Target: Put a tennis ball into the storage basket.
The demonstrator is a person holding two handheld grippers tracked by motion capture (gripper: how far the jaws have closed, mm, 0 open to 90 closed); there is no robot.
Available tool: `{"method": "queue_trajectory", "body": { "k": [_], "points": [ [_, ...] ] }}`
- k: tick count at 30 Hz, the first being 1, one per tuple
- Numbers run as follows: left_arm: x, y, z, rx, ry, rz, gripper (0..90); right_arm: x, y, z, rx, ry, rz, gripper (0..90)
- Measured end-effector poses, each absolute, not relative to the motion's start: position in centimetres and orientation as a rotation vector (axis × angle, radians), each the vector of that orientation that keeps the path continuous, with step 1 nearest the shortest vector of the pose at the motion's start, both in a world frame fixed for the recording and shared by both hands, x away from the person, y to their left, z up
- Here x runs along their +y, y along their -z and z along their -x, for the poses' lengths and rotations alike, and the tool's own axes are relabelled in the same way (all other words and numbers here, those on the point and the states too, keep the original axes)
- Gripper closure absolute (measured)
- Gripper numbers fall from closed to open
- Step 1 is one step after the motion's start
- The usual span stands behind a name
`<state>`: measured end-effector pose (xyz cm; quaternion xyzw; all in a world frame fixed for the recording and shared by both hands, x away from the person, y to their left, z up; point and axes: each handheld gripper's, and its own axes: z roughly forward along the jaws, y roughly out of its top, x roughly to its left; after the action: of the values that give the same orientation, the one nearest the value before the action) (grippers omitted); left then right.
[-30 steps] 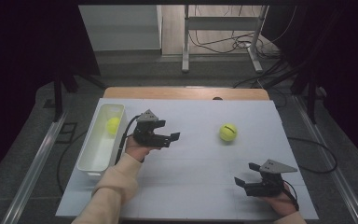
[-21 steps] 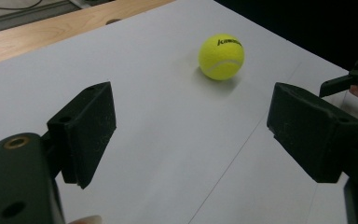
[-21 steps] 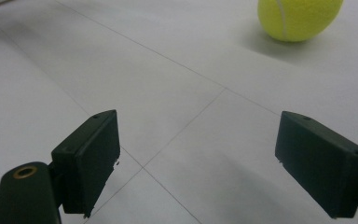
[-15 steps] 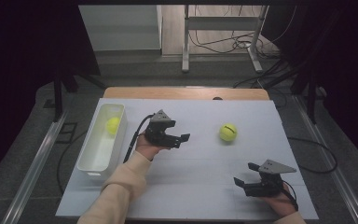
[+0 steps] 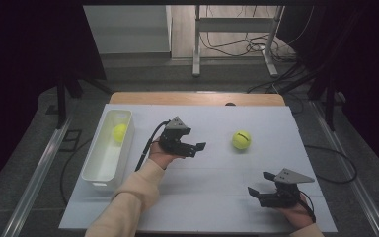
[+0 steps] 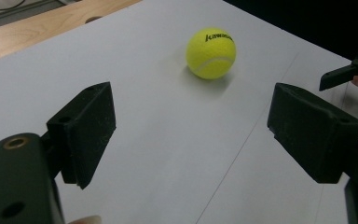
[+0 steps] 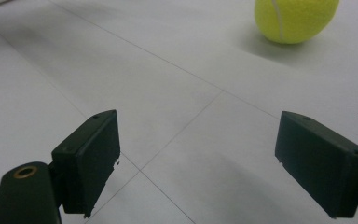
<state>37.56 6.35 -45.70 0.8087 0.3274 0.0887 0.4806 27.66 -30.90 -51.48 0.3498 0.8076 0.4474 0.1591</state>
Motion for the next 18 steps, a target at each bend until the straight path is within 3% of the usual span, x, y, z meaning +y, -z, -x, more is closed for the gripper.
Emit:
{"method": "queue_trajectory", "body": {
  "k": [18],
  "points": [
    [3.2,46.4,-38.8,0.767,-0.186,-2.017,15.8,-30.9,51.4,-27.8,2.310,-1.282,-0.994,14.4]
  ]
}}
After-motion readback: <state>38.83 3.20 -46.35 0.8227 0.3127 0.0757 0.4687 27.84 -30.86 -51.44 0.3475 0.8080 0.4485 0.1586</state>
